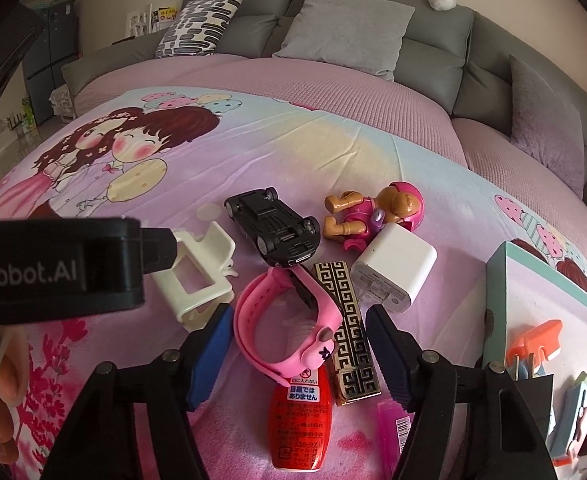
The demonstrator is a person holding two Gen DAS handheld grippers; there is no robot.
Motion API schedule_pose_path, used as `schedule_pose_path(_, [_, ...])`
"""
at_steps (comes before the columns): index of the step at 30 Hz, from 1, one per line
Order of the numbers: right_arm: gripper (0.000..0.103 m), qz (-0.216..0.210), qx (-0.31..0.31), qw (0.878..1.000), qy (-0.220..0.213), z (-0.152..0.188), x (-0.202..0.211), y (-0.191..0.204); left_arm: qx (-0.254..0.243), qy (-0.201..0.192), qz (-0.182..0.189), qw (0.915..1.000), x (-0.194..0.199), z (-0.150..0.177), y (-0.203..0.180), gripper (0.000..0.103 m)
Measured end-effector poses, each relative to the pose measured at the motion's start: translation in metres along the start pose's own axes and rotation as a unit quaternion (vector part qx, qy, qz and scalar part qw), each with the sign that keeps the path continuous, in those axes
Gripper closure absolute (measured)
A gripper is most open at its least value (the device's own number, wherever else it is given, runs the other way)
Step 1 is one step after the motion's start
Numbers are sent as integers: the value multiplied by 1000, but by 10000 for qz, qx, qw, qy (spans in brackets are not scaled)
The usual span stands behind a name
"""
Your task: Organize rigid objects
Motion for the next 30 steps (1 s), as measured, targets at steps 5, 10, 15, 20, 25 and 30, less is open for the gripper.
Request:
schedule_pose_path(5, [37, -107, -55, 9999, 1, 2, 4, -3, -154, 11, 88, 9998, 0, 1, -10, 0])
schedule_pose_path(10, [48, -154, -120, 9998, -42, 3, 11, -9, -284, 27, 82, 9996, -2, 2, -19, 1])
schedule_pose_path(15, [48, -199, -252, 9995, -60, 3, 16, -16, -403, 4, 148, 9991, -2, 4, -27, 1])
schedule_pose_path(20, [48, -198, -392, 9990, -112, 3, 22, -26, -561, -21, 214, 9982, -1, 5, -36, 2])
schedule_pose_path(25, [48, -174, -459, 9987, -101, 4, 24, -31, -599, 54, 270, 9978, -4, 5, -38, 18])
schedule_pose_path(30, [48, -98, -539, 9984, -134, 4, 27, -38, -674, 27, 341, 9971, -4, 6, -43, 26])
Point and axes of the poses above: each gripper's, at about its wrist camera, not at the fingertips, and x roughly against the way its jaws point, y to its left, z to its underside, the point moved 5 cm from there along -x, roughly the way its jaws point, and after that the axes turned 5 degrees about -x, right-handed, at the moved point
